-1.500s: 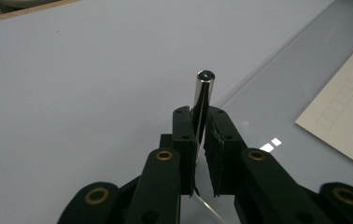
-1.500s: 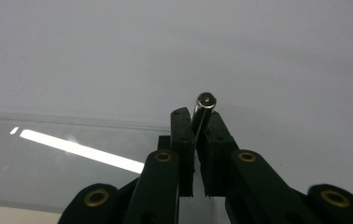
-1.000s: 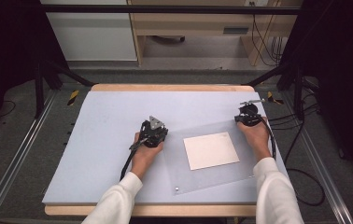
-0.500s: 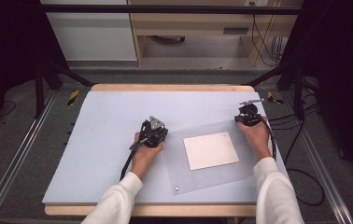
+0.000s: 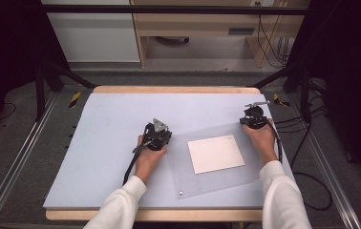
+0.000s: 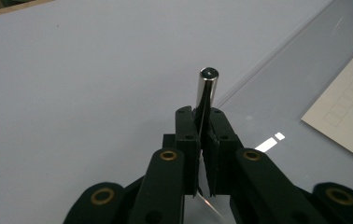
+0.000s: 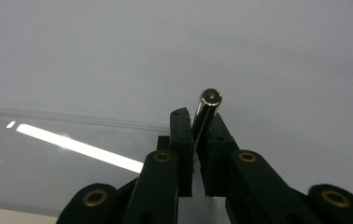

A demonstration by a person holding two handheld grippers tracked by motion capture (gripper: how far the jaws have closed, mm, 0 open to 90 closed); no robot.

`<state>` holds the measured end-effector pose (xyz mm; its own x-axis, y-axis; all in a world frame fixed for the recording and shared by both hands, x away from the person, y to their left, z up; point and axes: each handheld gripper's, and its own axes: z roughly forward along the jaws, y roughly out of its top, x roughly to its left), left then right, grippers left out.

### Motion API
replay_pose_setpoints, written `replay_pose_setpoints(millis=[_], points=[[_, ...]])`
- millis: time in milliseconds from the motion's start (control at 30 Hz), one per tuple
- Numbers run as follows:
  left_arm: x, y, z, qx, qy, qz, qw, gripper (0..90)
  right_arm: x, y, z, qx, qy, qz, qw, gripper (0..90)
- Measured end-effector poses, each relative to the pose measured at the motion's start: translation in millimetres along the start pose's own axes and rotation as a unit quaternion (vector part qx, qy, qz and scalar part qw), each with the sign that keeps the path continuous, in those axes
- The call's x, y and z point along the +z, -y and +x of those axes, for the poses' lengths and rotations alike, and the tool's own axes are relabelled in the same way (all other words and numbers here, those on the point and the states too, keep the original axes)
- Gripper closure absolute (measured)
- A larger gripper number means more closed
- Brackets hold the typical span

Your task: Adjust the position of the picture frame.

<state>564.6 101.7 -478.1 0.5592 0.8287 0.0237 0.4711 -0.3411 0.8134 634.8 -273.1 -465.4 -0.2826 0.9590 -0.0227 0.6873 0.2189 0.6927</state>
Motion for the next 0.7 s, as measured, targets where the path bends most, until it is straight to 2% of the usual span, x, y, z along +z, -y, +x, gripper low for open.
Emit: replay_pose_setpoints(millis=[100, 333, 467, 500, 700], points=[[-0.1, -0.6, 0.9, -0.007, 0.003, 0.003, 1.0000, 83.9, -0.1, 0.1, -0.2, -0.007, -0.001, 0.000, 1.0000, 85.4], [-1.8, -3.5, 3.9, -0.017, 0.015, 0.015, 0.9996, 84.7, -3.8, -1.8, 1.2, -0.004, -0.004, 0.006, 1.0000, 85.7], [-4.6, -7.1, 4.7, -0.014, 0.018, 0.028, 0.9993, 84.8, -7.2, -2.5, 2.7, -0.009, -0.008, 0.017, 0.9998, 85.7], [-6.0, -8.1, 5.0, -0.008, 0.018, 0.032, 0.9993, 84.8, -7.2, -2.5, 2.7, -0.009, -0.008, 0.017, 0.9998, 85.7], [-14.7, -13.8, 7.0, 0.001, 0.024, 0.037, 0.9990, 84.8, -15.9, -7.0, 5.5, -0.012, -0.013, 0.025, 0.9995, 85.8]])
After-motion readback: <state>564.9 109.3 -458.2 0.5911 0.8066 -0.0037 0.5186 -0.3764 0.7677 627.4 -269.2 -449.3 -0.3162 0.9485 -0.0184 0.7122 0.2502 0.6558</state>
